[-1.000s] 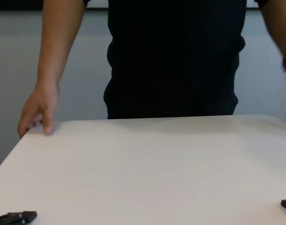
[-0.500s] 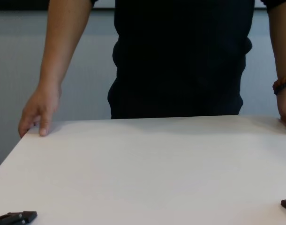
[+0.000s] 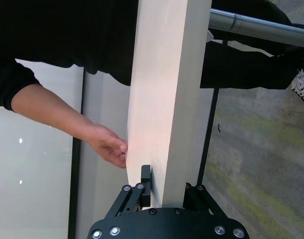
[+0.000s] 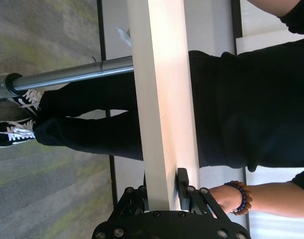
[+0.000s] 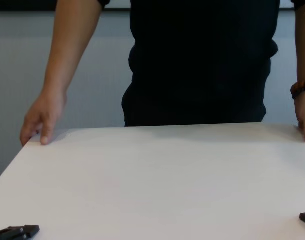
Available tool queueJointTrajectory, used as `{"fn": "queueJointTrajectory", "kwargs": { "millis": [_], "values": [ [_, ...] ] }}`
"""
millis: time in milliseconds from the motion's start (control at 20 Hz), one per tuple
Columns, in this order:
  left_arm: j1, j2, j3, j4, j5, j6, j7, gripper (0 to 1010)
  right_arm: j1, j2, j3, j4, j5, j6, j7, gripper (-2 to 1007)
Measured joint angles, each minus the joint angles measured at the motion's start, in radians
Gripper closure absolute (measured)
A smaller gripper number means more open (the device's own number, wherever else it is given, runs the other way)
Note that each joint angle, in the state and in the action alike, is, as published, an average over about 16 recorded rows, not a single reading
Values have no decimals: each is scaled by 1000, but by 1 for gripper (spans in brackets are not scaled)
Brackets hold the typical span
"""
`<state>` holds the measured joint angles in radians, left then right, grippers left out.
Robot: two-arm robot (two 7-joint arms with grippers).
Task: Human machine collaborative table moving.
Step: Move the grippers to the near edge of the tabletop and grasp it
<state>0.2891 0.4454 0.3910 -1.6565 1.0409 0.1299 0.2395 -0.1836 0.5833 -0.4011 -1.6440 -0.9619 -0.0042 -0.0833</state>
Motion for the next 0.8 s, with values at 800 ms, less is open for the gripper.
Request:
{"fn": "queueJointTrajectory", "kwargs": {
  "millis": [800],
  "values": [
    [0,0,0,0,0,0,0,736,0,0,0,-1,-1,1,-1,737]
  ]
}}
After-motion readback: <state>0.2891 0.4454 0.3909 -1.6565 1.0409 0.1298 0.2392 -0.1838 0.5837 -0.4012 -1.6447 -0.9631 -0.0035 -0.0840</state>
